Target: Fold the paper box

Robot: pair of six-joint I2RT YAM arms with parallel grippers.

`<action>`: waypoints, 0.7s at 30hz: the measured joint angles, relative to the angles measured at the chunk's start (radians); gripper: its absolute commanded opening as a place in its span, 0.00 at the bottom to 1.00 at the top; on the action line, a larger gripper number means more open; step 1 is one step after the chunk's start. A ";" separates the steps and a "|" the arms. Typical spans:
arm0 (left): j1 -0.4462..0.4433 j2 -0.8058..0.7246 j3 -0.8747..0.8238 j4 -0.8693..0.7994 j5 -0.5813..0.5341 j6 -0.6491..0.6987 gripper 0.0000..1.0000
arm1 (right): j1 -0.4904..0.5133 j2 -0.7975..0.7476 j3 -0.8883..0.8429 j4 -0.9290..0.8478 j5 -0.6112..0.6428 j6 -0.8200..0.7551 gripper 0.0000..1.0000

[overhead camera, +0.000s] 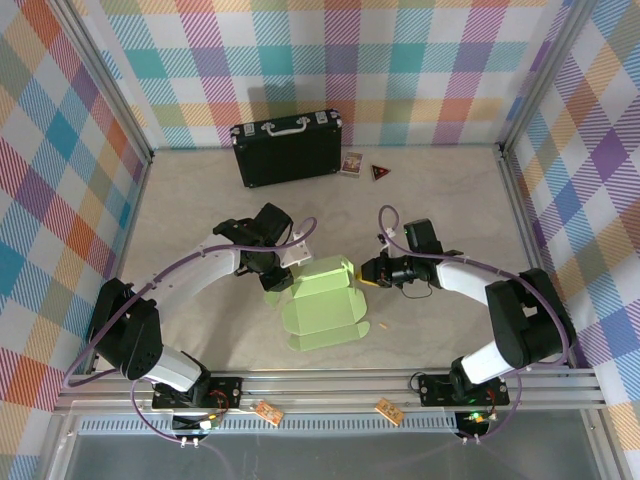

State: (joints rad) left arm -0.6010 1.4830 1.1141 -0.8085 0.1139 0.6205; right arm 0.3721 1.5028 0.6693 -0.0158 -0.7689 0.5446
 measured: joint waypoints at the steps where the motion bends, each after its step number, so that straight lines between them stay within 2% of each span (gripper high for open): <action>1: 0.000 0.000 0.000 0.000 0.000 0.000 0.19 | 0.004 0.007 0.002 0.002 0.000 0.000 0.10; 14: 0.000 0.002 0.000 0.002 0.000 -0.008 0.19 | 0.055 0.056 0.029 0.051 0.036 -0.084 0.10; 21: 0.000 0.010 0.000 0.008 -0.002 -0.010 0.19 | 0.056 0.056 0.029 0.144 0.119 -0.221 0.27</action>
State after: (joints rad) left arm -0.6010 1.4933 1.1141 -0.8005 0.1123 0.6102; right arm 0.4278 1.5589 0.6979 0.1284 -0.6502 0.3233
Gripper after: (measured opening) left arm 0.308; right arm 0.222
